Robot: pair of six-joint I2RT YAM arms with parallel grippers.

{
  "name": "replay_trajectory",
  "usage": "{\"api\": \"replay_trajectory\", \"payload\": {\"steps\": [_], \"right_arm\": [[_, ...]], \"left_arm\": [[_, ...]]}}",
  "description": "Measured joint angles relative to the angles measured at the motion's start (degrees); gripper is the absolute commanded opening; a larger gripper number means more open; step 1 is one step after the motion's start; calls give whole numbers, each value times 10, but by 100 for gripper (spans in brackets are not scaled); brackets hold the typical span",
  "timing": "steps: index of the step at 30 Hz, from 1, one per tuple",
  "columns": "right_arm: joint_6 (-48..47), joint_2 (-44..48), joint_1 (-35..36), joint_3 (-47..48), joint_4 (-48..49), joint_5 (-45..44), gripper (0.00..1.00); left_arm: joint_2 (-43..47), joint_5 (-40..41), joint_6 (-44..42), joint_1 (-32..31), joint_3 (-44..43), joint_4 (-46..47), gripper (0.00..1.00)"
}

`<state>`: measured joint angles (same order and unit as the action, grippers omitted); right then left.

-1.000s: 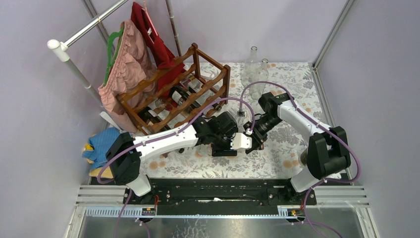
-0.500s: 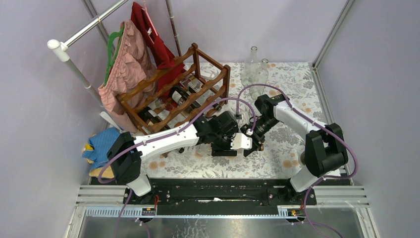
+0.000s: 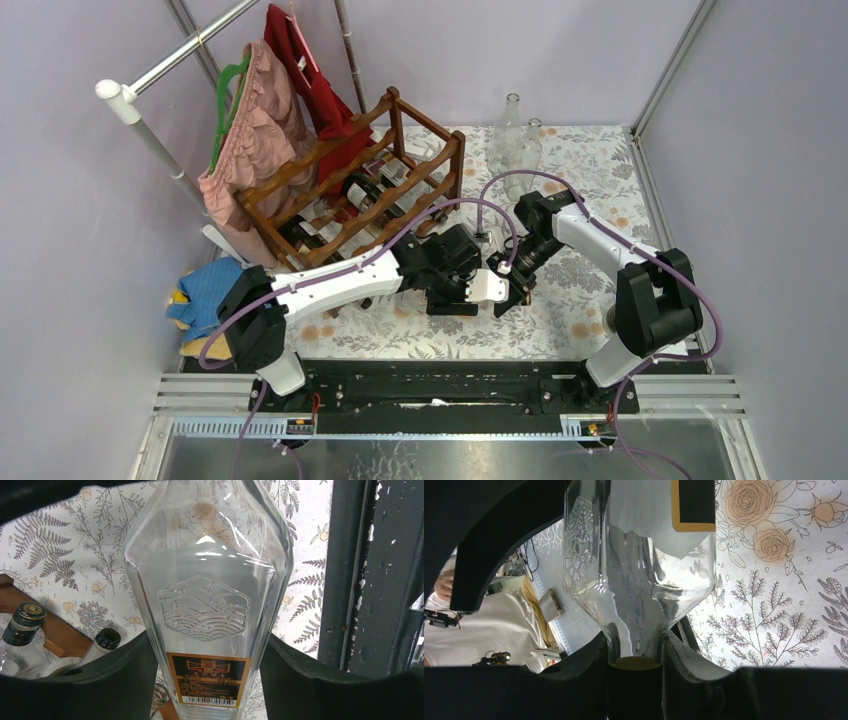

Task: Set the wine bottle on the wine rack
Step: Pick up the wine bottle from the center of the board.

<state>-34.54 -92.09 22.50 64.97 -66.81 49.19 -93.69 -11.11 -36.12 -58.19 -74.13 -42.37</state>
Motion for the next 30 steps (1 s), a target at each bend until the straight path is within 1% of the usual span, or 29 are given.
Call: {"api": "replay_trajectory", "payload": {"steps": [1, 4, 5, 7, 8, 10, 15, 17, 24, 30], "right_arm": [[-1, 0, 0, 0, 0, 0, 0], [-2, 0, 0, 0, -2, 3, 0], [-3, 0, 0, 0, -3, 4, 0], [-3, 0, 0, 0, -3, 5, 0], [-3, 1, 0, 0, -3, 6, 0], [-3, 1, 0, 0, -3, 7, 0], [0, 1, 0, 0, -1, 10, 0], [0, 1, 0, 0, -1, 12, 0], [-2, 1, -10, 0, -3, 14, 0], [-24, 10, -52, 0, -32, 14, 0]], "left_arm": [[0, 1, 0, 0, 0, 0, 18], [0, 6, 0, 0, 0, 0, 47], [0, 7, 0, 0, 0, 0, 55], [0, 8, 1, 0, 0, 0, 69], [0, 8, 1, 0, 0, 0, 73], [1, 9, 2, 0, 0, 0, 78], [20, 12, 11, 0, 11, 21, 85], [31, 13, 13, -1, 14, 27, 90], [54, 15, 20, 0, 17, 46, 94], [106, 0, 41, 0, 17, 66, 95]]}}
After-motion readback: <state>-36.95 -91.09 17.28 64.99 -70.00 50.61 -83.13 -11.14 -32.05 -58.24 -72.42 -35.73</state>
